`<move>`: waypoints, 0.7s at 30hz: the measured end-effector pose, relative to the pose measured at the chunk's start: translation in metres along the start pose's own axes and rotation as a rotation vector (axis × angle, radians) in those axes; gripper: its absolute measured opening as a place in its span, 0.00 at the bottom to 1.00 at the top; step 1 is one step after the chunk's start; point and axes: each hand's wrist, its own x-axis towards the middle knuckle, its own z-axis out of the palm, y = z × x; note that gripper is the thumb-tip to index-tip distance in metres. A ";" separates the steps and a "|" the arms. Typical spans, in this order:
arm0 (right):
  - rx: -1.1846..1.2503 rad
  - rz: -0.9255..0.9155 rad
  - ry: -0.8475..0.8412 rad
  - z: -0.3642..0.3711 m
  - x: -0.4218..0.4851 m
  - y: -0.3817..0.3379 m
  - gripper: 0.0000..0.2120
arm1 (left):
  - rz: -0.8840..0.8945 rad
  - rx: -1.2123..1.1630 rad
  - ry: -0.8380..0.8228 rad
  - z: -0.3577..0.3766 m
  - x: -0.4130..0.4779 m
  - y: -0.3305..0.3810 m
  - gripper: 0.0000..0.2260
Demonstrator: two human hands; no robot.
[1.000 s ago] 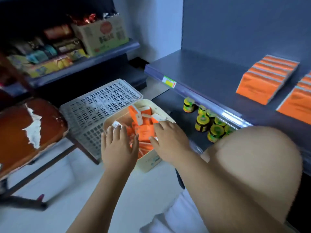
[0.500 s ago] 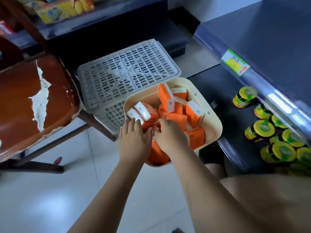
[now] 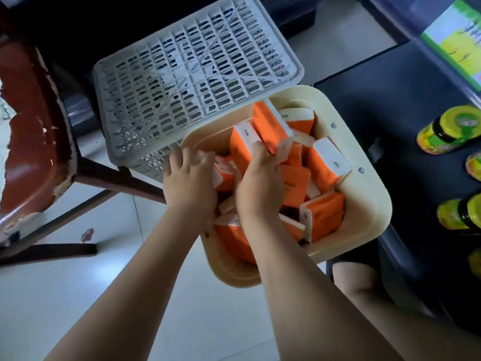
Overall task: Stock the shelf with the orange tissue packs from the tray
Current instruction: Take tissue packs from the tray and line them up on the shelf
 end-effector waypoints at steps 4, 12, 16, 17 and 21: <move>0.151 0.225 0.066 -0.006 0.017 0.006 0.17 | 0.037 -0.098 0.022 -0.010 0.003 0.007 0.14; 0.918 0.503 0.003 -0.049 0.021 0.006 0.13 | -0.223 -0.792 0.154 -0.050 -0.028 0.004 0.12; 1.176 0.583 -0.071 -0.088 0.021 0.002 0.15 | -0.582 -1.537 0.046 -0.089 -0.047 0.014 0.12; 1.174 0.580 -0.095 -0.099 0.021 0.002 0.20 | -0.591 -1.647 0.037 -0.098 -0.050 0.017 0.09; 1.125 0.481 -0.153 -0.149 0.011 0.001 0.37 | -0.500 -1.790 -0.012 -0.132 -0.066 0.029 0.03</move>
